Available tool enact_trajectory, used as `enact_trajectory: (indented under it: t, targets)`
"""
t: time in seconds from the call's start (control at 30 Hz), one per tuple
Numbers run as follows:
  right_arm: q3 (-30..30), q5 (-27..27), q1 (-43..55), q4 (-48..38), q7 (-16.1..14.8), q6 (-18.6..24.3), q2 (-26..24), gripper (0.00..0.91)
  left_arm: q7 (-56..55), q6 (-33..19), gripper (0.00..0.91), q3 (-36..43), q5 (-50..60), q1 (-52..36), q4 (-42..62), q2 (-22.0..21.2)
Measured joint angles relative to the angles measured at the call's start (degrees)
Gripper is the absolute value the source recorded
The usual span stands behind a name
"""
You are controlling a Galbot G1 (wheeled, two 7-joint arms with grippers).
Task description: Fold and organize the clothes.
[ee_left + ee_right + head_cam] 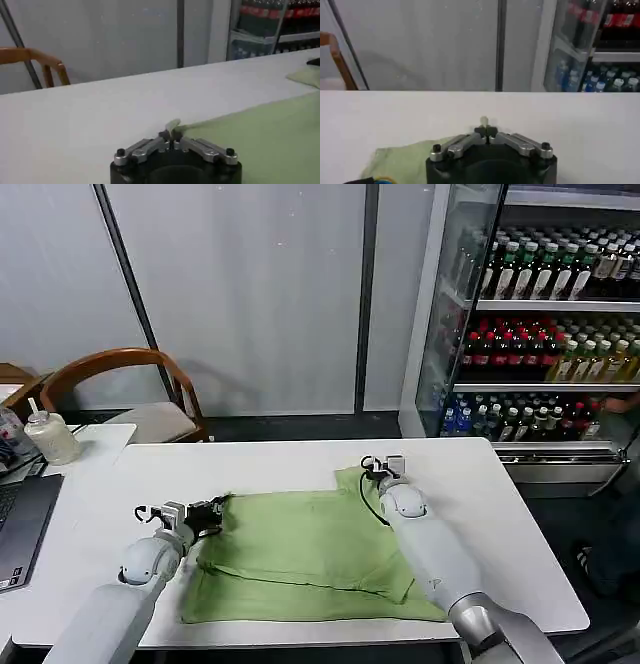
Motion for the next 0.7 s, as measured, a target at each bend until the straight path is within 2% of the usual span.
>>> enact_trajectory:
  t: [0.2, 0.7]
  targets:
    - [-0.5, 0.1, -2.1, 5.4, 1.0, -0.9, -1.9, 0.000, -0.4, 0.0, 0.020, -0.9, -1.7, 1.3, -2.3, 1.1]
    - [0.8, 1.6, -16.7, 32.3, 3.7, -3.9, -10.3, 0.000, -2.2, -0.7, 0.020, -5.7, -5.0, 11.1, -13.6, 3.0]
